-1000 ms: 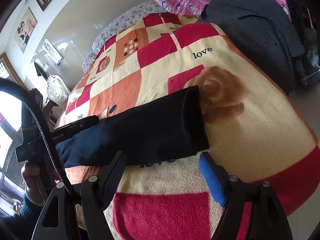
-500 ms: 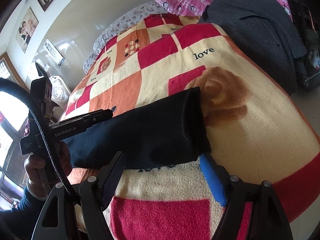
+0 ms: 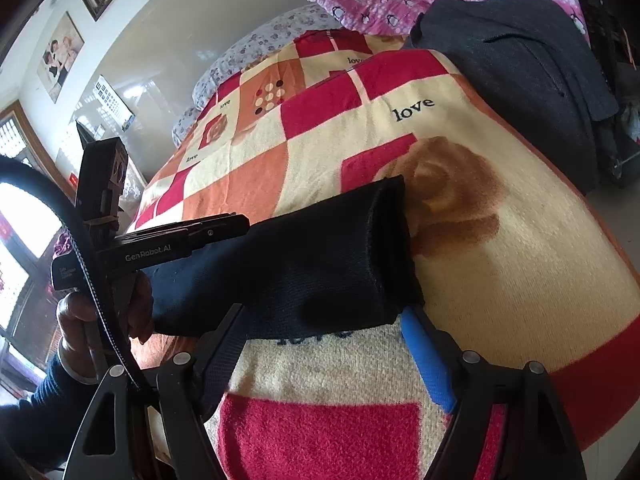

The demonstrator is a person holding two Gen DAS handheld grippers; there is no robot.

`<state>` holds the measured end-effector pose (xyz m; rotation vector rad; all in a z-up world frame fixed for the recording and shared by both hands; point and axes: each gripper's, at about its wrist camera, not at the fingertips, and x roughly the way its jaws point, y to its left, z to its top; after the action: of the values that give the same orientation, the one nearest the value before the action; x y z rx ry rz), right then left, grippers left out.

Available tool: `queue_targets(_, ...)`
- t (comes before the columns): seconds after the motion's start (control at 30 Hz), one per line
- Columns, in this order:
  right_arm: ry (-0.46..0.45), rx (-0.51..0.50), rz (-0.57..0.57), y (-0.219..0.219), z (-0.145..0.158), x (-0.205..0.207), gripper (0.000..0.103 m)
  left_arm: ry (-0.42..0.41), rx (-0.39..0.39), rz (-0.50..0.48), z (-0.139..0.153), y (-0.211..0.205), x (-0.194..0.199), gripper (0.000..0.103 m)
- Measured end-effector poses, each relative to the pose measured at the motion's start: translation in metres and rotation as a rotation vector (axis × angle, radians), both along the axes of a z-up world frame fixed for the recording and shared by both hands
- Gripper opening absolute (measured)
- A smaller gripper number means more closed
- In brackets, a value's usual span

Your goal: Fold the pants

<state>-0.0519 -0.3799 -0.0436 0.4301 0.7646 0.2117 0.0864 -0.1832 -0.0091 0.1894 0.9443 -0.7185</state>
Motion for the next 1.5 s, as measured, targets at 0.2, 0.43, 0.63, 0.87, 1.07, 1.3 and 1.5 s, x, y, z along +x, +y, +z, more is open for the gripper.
queue_targets(0.2,-0.006,-0.002,0.011,0.001,0.000,-0.001,0.078,0.039,-0.004,-0.035,-0.005,-0.008,0.006,0.040)
queue_targets(0.43,-0.014,0.000,0.013,0.002,0.001,-0.002,0.080,0.083,0.001,-0.086,-0.008,-0.015,0.016,0.040)
queue_targets(0.63,-0.023,-0.016,0.018,0.006,0.001,0.000,0.082,0.114,0.004,-0.149,-0.011,-0.026,0.026,0.047)
queue_targets(0.87,-0.038,0.007,0.026,0.004,0.000,0.009,0.083,0.127,0.014,-0.255,-0.012,-0.041,0.029,0.053)
queue_targets(1.07,-0.067,0.001,0.068,0.002,-0.002,0.006,0.079,0.101,0.034,-0.387,-0.014,-0.062,0.028,0.061)
queue_targets(1.3,-0.085,0.015,0.099,-0.001,-0.004,0.004,0.079,0.093,0.036,-0.567,-0.014,-0.101,0.026,0.067)
queue_targets(1.5,-0.087,0.004,0.045,-0.005,-0.006,0.004,0.058,0.073,0.055,-0.654,-0.012,-0.121,0.021,0.062)
